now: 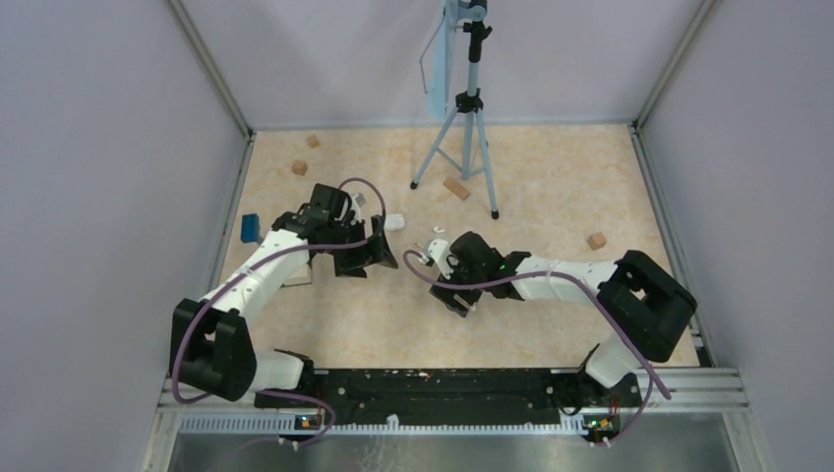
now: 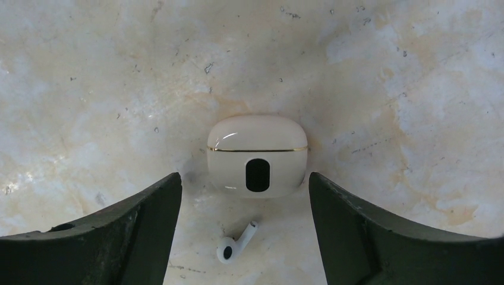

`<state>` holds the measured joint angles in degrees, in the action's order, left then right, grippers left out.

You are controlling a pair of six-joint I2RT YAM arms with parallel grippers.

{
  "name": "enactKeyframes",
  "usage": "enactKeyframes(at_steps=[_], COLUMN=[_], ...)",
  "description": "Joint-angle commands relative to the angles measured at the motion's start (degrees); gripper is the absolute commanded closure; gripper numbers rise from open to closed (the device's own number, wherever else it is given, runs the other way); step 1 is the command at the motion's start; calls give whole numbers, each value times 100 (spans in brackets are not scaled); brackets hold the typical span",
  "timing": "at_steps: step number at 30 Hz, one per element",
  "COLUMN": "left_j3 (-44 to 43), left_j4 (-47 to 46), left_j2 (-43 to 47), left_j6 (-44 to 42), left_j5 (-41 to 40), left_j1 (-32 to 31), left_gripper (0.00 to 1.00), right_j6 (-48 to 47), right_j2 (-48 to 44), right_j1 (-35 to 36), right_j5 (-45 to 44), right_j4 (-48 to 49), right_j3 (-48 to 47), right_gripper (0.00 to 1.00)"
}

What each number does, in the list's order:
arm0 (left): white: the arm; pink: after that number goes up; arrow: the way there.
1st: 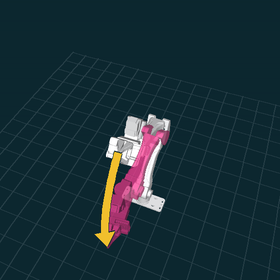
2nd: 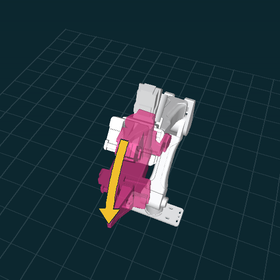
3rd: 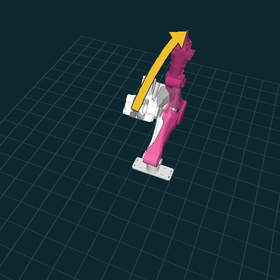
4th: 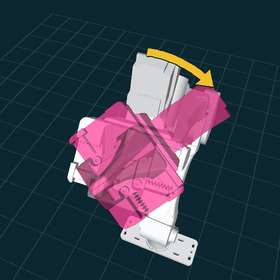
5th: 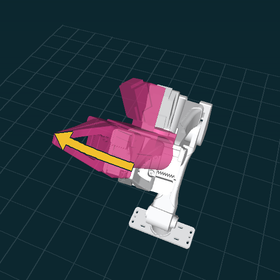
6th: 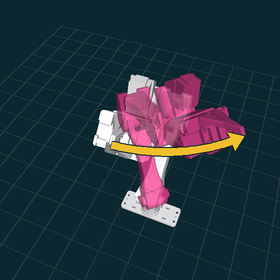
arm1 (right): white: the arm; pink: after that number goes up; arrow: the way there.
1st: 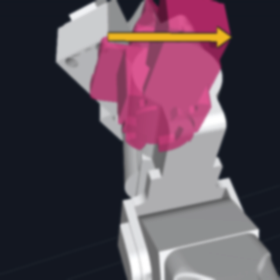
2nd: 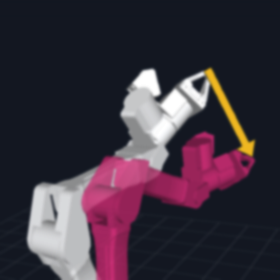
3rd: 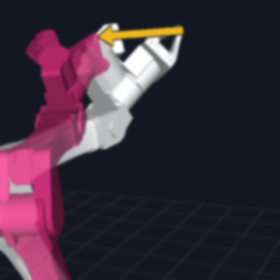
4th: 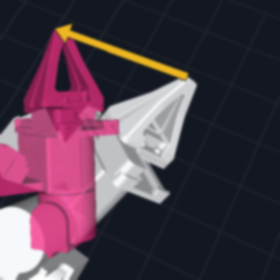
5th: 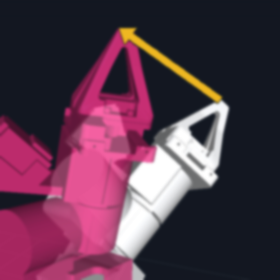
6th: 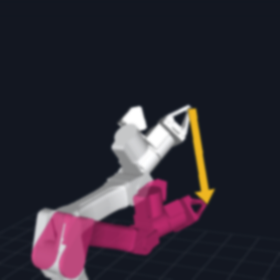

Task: Insert the wireless bluetooth earbuds into the charging case
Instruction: Pick up the charging case from the center of the board, then pass from the right arm to the left

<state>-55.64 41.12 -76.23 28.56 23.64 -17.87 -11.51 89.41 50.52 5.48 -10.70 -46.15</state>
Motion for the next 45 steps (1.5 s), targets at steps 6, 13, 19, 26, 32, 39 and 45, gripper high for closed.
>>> enactKeyframes(at_steps=[6, 13, 19, 26, 32, 39, 45], left_j3=[172, 64, 143, 1075, 1052, 1182, 1038], left_j4=[-254, -240, -282, -2039, -2653, -3380, -3461], left_j2=[-14, -99, -267, -555, -694, -902, -1358], left_j6=[104, 173, 170, 701, 989, 1522, 1333], left_j5=[486, 392, 969, 3137, 3473, 3440, 3640], left_j1=[29, 30, 58, 113, -2, -63, -237], left_gripper=[7, 6, 5, 9, 11, 21, 25], right_j6=[182, 340, 386, 393, 463, 790, 863], right_j2=[169, 168, -268, -995, -1162, -1231, -1293], right_j1=[52, 63, 55, 56, 61, 56, 72], right_j5=[-237, -317, -11, 602, 946, 1195, 1392], right_j4=[791, 920, 1245, 1911, 1899, 2082, 2150], right_j3=[169, 255, 428, 505, 388, 347, 335], right_gripper=[27, 43, 50, 51, 50, 50, 50])
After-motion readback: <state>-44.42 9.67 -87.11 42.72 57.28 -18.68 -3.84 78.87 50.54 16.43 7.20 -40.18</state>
